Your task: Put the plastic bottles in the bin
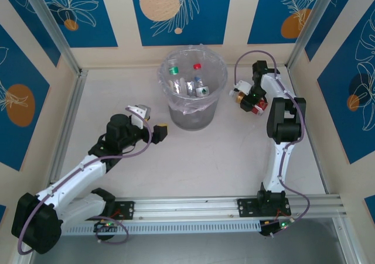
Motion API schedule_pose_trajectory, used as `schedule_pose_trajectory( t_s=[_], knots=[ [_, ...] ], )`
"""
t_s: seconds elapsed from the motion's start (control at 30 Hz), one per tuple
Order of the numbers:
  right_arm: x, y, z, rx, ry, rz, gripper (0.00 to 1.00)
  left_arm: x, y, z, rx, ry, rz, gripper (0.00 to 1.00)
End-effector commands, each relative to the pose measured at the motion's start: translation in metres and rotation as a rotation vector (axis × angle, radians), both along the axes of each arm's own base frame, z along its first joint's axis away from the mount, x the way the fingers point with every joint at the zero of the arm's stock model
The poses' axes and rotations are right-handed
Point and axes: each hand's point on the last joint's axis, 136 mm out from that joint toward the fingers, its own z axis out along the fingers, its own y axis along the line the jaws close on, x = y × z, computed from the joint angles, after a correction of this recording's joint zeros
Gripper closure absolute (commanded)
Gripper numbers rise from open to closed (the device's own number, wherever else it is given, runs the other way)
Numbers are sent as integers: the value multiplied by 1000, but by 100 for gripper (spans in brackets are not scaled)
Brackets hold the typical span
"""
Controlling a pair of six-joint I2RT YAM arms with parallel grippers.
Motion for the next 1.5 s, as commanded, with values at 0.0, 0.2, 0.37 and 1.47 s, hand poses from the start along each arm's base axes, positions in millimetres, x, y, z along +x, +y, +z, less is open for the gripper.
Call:
schedule_pose_trajectory(
  t_s=[0.0,0.2,0.37,1.47],
  knots=[
    [-11,10,9,28,14,-18,71,2,2,-1,14,-27,2,1],
    [-6,24,25,125,-24,-78,73,2,3,-2,19,-30,2,1],
    [-5,20,39,157,-43,-184,73,3,5,-1,25,-36,12,0],
    [-58,82,223,823,-495,-468,72,34,19,-6,-55,79,227,1]
  ],
)
